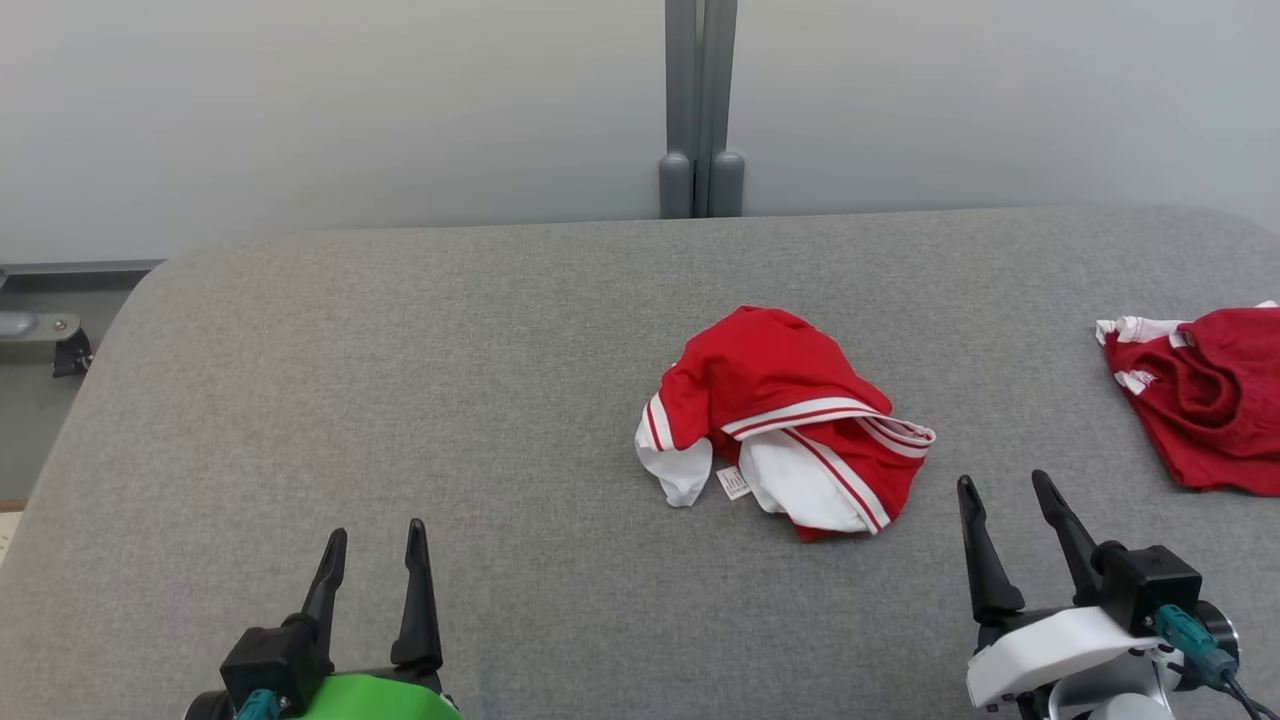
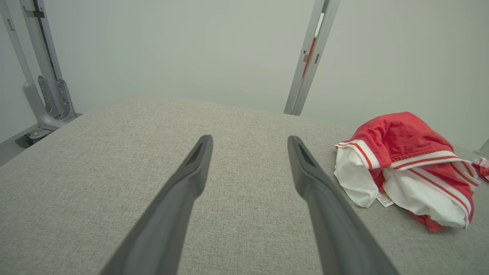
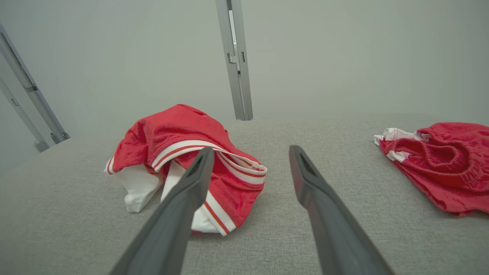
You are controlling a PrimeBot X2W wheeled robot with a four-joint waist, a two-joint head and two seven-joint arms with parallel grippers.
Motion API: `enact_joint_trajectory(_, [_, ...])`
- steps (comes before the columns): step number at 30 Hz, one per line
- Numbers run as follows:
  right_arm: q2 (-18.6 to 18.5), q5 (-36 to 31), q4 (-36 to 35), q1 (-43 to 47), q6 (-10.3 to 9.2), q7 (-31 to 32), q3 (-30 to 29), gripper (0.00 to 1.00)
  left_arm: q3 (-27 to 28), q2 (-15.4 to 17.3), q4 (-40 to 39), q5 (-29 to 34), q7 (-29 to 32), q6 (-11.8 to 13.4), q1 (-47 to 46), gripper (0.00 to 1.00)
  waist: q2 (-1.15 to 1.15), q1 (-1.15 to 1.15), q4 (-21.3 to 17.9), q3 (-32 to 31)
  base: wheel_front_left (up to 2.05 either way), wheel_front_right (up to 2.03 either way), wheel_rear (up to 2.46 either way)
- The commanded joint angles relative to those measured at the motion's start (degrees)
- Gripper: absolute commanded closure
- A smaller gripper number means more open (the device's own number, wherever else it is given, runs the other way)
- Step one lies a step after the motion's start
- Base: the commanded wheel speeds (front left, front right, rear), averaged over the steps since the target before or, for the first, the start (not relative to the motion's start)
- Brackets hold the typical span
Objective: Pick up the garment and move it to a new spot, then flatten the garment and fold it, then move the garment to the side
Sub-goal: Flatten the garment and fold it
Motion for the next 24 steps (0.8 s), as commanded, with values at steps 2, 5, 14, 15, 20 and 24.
enact_joint_trajectory(2, [-0.13, -1.57, 1.75, -1.6, -0.09, -0.26, -1.58, 0.0, -0.28, -0.25, 0.07, 0.47, 0.0, -0.42, 0.22, 0.0, 0.0, 0.0, 1.1, 0.82, 0.0, 0.0, 0.0])
enact_joint_trajectory(5, [-0.11, -3.56, 4.94, -3.47, -0.09, -0.07, -3.02, 0.0, -0.7, -0.31, 0.4, 0.75, 0.0, -0.54, -0.26, 0.0, 0.0, 0.0, 2.3, 1.69, 0.0, 0.0, 0.0])
enact_joint_trajectory(14, [-0.73, -8.52, 19.95, -13.65, -0.09, 2.85, -4.16, 0.0, -1.24, -0.42, 0.89, 1.7, 0.0, -0.95, -2.73, 0.0, 0.0, 0.0, 6.88, 6.36, 0.0, 0.0, 0.0])
enact_joint_trajectory(15, [-1.05, -8.47, 21.35, -14.73, -0.09, 2.9, -4.43, 0.0, -1.23, -0.43, 0.9, 1.82, 0.0, -0.99, -2.98, 0.0, 0.0, 0.0, 7.27, 6.7, 0.0, 0.0, 0.0])
enact_joint_trajectory(20, [-3.05, -7.08, 28.82, -19.9, -0.09, 2.87, -3.44, 0.0, -1.06, -0.55, 1.01, 2.21, 0.0, -1.17, -3.81, 0.0, 0.0, 0.0, 9.06, 8.33, 0.0, 0.0, 0.0])
enact_joint_trajectory(24, [-4.14, -4.85, 32.06, -23.0, -0.09, 1.77, -0.17, 0.67, -0.8, -0.63, 1.0, 2.37, 0.0, -1.25, -4.1, 0.0, 0.0, 0.0, 9.4, 8.84, 0.0, 0.0, 0.0])
